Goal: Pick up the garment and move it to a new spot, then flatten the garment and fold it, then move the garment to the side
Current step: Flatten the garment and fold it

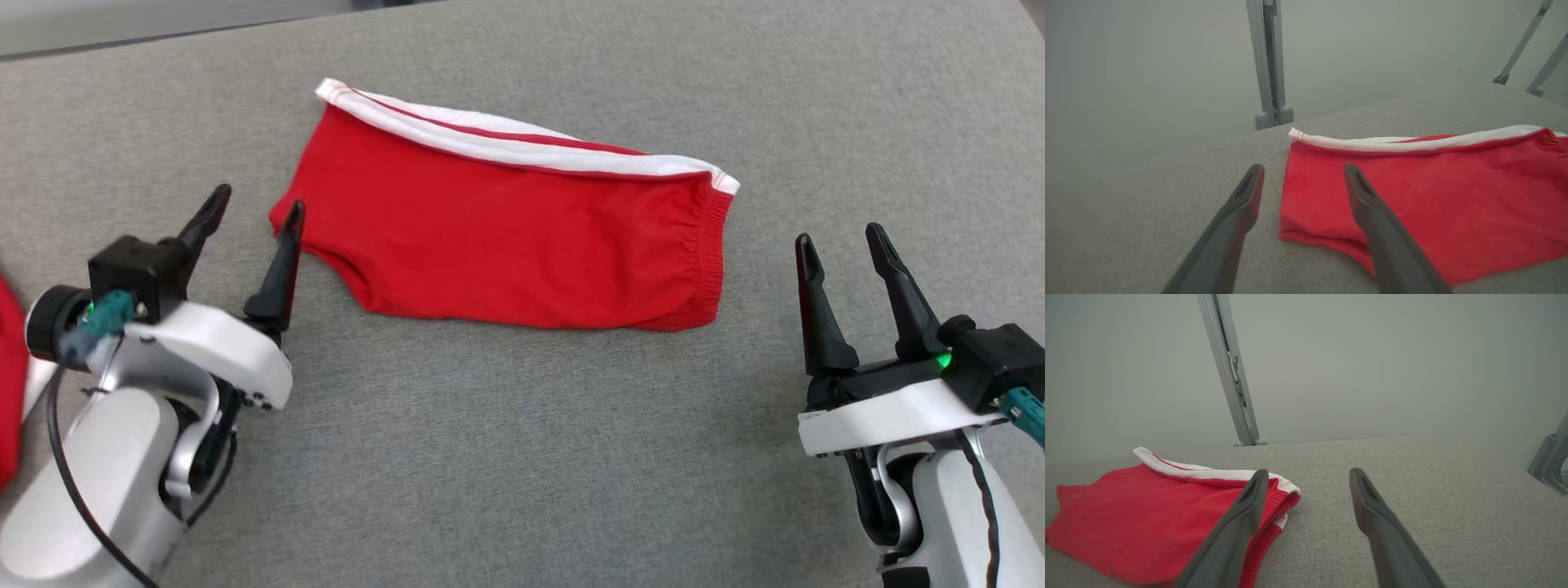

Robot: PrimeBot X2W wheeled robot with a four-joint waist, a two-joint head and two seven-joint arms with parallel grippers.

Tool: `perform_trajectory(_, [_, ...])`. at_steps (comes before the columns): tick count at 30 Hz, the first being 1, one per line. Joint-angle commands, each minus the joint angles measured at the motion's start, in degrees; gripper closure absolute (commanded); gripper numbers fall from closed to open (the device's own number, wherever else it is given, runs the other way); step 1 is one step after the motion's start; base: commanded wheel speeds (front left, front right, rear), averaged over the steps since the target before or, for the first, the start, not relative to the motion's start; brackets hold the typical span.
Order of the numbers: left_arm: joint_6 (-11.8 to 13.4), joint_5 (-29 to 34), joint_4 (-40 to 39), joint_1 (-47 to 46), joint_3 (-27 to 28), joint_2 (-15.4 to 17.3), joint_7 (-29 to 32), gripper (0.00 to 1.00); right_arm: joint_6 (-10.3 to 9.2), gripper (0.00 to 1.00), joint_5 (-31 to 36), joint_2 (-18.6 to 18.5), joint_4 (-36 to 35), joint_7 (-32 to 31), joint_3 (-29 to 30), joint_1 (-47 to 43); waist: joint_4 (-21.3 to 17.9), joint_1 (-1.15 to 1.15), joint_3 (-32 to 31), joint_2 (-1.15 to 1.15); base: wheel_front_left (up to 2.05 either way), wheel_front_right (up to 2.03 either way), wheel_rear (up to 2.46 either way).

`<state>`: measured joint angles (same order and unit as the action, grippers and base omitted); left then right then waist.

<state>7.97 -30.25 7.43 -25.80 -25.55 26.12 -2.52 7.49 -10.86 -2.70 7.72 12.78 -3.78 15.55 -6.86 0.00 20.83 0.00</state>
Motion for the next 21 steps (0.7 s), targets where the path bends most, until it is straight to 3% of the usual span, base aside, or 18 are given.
perform_trajectory(1, [-0.7, -0.7, 1.1, -1.4, 0.2, 0.1, 0.2, 0.0, 0.01, 0.0, -0.5, -0.3, 0.0, 0.2, 0.2, 0.6, -1.2, 0.0, 1.0, 0.0, 0.0, 0.0, 0.0])
perform_trajectory(3, [-3.2, -2.4, 4.9, -3.7, -0.1, -0.6, 1.6, 0.0, 0.01, 0.0, -0.9, -0.3, 0.3, 0.4, -0.5, 0.8, -2.5, 0.0, 1.8, 0.0, 0.0, 0.0, 0.0])
perform_trajectory(12, [-8.9, -8.0, 22.3, -10.5, -0.7, -1.2, 11.3, 0.0, 0.01, 0.0, -3.2, -0.3, 2.2, 1.6, -1.1, 1.2, -6.3, 0.0, 3.5, 0.0, 0.0, 0.0, 0.0])
perform_trajectory(13, [-9.5, -8.6, 22.9, -10.5, -0.8, -1.3, 12.1, 0.17, 0.01, 0.0, -3.6, -0.3, 2.4, 1.8, -1.1, 1.2, -6.3, 0.0, 3.6, 0.0, 0.0, 0.0, 0.0])
perform_trajectory(14, [-9.9, -9.2, 23.4, -10.4, -0.9, -1.4, 12.9, 0.67, 0.01, 0.0, -3.7, -0.3, 2.6, 1.9, -1.1, 1.2, -6.4, 0.0, 3.5, 0.0, 0.0, 0.0, 0.0])
perform_trajectory(15, [-10.2, -9.6, 23.7, -10.4, -1.1, -1.5, 13.7, 1.0, 0.01, 0.0, -4.1, -0.3, 2.9, 2.0, -1.1, 1.2, -6.5, 0.0, 3.5, 0.0, 0.0, 0.0, 0.0])
perform_trajectory(21, [-11.0, -11.1, 23.3, -9.3, -2.0, -1.2, 17.6, 1.0, 0.01, 0.0, -5.2, -0.3, 3.5, 2.3, -1.3, 1.4, -6.1, 0.0, 2.7, 0.0, 0.0, 0.0, 0.0])
